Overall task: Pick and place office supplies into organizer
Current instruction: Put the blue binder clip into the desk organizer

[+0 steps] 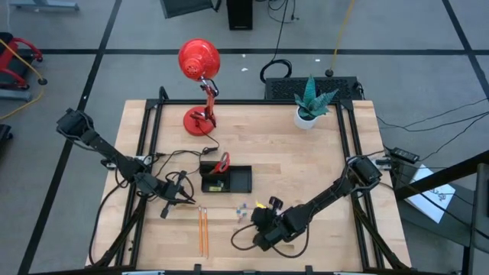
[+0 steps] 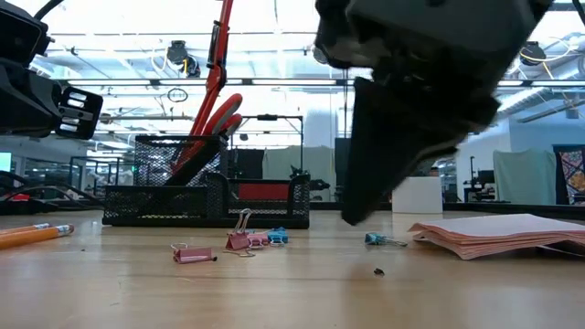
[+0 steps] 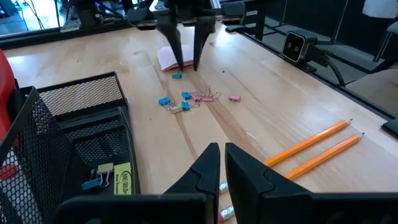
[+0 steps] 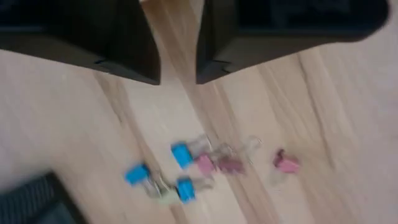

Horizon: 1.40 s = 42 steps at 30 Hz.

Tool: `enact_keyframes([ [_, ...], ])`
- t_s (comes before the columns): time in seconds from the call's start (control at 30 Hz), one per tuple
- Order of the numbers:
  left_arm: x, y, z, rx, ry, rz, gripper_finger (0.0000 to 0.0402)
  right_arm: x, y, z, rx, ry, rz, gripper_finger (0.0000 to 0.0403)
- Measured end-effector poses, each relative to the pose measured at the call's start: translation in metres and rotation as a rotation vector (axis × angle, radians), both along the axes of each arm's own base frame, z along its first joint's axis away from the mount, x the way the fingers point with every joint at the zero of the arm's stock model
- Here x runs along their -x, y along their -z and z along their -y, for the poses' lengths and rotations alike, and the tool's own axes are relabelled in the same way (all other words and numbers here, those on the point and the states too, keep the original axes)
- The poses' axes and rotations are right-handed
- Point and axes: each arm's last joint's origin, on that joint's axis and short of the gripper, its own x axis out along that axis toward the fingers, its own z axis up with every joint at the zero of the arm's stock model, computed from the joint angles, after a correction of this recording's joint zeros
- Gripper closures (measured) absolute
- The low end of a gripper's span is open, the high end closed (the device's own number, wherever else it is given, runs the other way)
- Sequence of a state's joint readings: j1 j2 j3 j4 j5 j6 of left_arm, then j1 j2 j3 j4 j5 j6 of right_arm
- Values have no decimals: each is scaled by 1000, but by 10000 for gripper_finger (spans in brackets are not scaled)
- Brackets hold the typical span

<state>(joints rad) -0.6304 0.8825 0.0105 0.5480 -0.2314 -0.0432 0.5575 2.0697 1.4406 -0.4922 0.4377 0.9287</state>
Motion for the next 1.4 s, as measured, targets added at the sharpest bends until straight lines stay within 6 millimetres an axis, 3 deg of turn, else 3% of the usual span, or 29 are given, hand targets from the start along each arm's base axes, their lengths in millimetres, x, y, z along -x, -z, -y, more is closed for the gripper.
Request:
enact_keyframes([
  [0.17,0,0,0,-2,0,-2,371,5,2,4,-18,75,-54,251],
  [0.33,0,1,0,-9,0,-5,371,4,3,8,-16,90,-69,244],
  [1.07,1,2,0,-4,-5,-24,371,8,19,17,-68,68,-100,286],
  [1.4,1,2,0,-2,-6,-25,371,7,15,16,-74,31,-83,361],
])
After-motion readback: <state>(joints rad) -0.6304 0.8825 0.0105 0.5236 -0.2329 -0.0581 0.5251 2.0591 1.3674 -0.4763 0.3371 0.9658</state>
